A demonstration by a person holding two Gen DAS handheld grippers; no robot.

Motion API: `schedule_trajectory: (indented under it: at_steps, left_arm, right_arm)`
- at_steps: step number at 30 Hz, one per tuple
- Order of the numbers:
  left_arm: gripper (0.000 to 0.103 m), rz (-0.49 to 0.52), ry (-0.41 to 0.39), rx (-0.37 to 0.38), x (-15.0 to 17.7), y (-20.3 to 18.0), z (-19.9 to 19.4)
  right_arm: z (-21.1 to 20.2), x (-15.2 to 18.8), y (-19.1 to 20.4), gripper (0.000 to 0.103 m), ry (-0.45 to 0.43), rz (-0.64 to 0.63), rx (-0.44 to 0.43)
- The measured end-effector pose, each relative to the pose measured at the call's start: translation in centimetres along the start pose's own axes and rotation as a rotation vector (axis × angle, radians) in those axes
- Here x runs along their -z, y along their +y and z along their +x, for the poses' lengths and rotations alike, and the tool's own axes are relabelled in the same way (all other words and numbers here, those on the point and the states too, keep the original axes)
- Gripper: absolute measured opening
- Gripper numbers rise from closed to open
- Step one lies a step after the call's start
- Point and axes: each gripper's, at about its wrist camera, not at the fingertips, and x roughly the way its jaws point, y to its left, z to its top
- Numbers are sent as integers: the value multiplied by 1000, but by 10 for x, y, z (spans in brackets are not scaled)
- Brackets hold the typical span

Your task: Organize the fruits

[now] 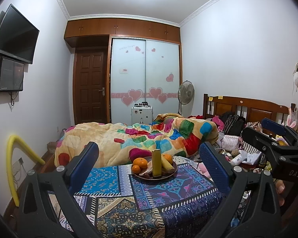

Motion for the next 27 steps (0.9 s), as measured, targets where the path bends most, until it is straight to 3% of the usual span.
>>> schedule_trajectory:
  at_steps: [27]
  left_arm:
    - [103,-19,13,19,6,5,5]
  right_arm:
    - [3,-2,6,103,9,-5,4]
